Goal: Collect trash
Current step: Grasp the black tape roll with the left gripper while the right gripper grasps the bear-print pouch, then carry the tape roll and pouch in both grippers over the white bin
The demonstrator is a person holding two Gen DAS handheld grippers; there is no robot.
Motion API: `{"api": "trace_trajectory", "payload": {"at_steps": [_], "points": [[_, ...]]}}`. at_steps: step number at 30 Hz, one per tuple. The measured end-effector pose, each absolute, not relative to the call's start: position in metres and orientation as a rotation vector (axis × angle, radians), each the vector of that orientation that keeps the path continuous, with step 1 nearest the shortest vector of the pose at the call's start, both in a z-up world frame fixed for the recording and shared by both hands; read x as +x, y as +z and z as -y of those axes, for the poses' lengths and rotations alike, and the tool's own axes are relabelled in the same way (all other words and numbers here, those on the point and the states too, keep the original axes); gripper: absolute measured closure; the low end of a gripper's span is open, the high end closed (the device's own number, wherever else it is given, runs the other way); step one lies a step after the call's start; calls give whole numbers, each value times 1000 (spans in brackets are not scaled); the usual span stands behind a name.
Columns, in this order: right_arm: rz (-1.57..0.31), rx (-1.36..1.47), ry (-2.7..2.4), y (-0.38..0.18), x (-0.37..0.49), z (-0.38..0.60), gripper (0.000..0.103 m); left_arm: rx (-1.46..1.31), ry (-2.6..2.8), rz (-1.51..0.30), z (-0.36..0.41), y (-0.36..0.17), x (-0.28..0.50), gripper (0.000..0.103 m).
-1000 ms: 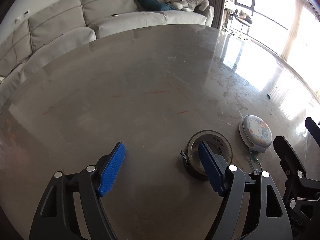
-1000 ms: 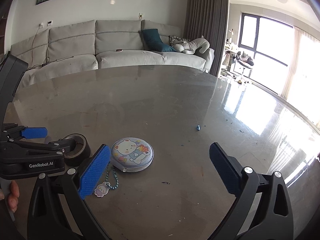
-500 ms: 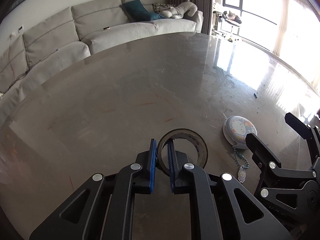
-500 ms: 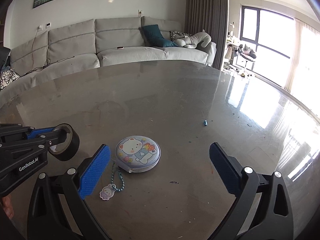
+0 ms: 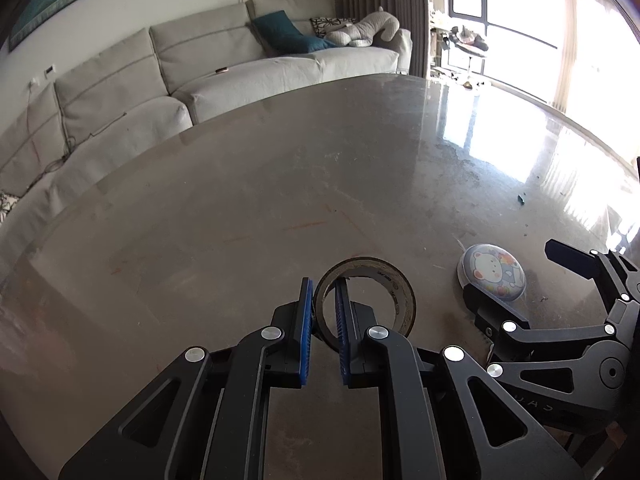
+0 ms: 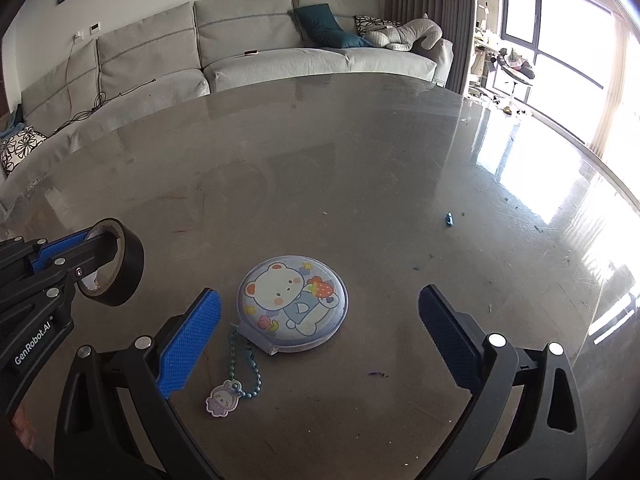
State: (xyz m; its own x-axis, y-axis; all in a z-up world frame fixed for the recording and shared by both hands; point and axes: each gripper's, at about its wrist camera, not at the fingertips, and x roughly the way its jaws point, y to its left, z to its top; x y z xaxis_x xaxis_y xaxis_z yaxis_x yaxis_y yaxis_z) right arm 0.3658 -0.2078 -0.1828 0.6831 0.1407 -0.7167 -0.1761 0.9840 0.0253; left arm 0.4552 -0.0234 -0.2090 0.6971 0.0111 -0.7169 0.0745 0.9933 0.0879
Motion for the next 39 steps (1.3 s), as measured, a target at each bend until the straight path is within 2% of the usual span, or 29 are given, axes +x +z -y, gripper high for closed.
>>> {"api": "trace_trajectory", "payload": {"at_steps": [4, 6, 7, 21, 27, 39], "points": [[-852, -62, 198, -188, 375, 199, 17, 106, -27, -799, 16, -209, 458, 92], [-848, -61, 200, -187, 375, 198, 27, 101, -24, -803, 13, -211, 459, 92], [-840, -59, 202, -186, 373, 198, 45, 95, -24, -806, 12, -211, 460, 92], [-759, -41, 221, -157, 330, 197, 46, 51, -67, -781, 4, -200, 446, 92], [-670, -9, 180, -133, 281, 220, 46, 77, -168, -762, 29, -192, 424, 92], [-606, 0, 48, -112, 195, 269, 46, 134, -434, -770, 85, -182, 364, 92]]}}
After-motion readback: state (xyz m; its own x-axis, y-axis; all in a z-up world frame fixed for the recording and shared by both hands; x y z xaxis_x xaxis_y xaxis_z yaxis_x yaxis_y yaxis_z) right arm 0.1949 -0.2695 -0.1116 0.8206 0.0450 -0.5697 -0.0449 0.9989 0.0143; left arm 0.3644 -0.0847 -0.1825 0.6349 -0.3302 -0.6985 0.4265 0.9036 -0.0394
